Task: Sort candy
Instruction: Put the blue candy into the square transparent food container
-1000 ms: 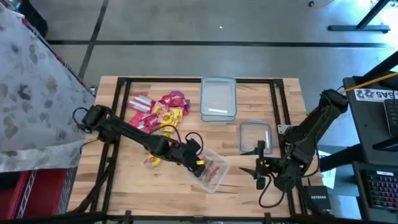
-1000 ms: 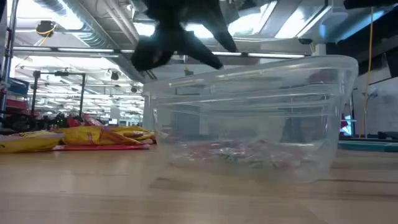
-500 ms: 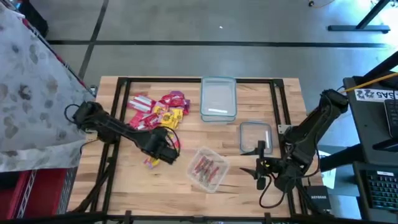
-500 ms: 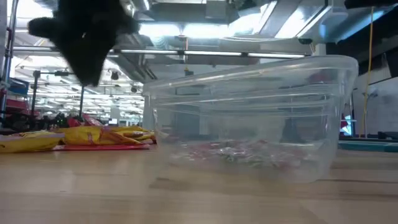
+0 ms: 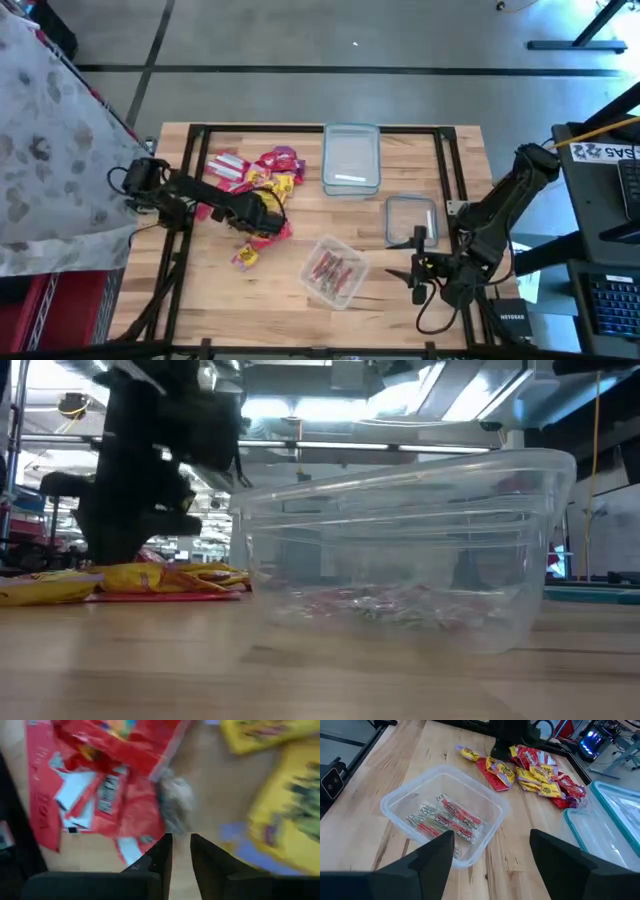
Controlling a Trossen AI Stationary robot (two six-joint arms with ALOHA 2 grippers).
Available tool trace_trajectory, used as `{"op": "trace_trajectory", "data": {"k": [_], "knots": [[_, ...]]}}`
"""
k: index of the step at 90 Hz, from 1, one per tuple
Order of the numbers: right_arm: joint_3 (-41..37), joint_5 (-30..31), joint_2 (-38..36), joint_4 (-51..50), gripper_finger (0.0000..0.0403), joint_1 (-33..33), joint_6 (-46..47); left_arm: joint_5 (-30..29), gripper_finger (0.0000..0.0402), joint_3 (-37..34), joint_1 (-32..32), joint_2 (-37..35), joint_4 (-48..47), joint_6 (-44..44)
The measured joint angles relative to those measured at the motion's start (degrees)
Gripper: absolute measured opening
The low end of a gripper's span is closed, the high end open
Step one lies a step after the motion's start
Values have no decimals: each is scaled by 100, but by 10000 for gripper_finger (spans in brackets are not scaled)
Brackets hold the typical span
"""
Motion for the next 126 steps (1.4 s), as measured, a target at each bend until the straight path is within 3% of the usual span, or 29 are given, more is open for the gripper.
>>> {"op": "trace_trajectory", "data": {"k": [41,70,83,92,110,126], "knots": [[0,-12,0,-2,248,0,21,401,112,-373,443,-26,617,678],[0,-58,0,9,248,0,78,1235,14,-360,88,-30,1885,1029],[0,-59,0,0,248,0,79,1527,2,-288,-262,-6,2166,1124],[0,-59,0,-2,248,0,79,1421,1,-63,-535,-49,1784,1020],[0,-41,0,-7,248,0,76,591,0,525,-1073,-406,639,615],[0,-5,0,-4,248,0,72,293,0,484,-1308,-672,242,-34]]}}
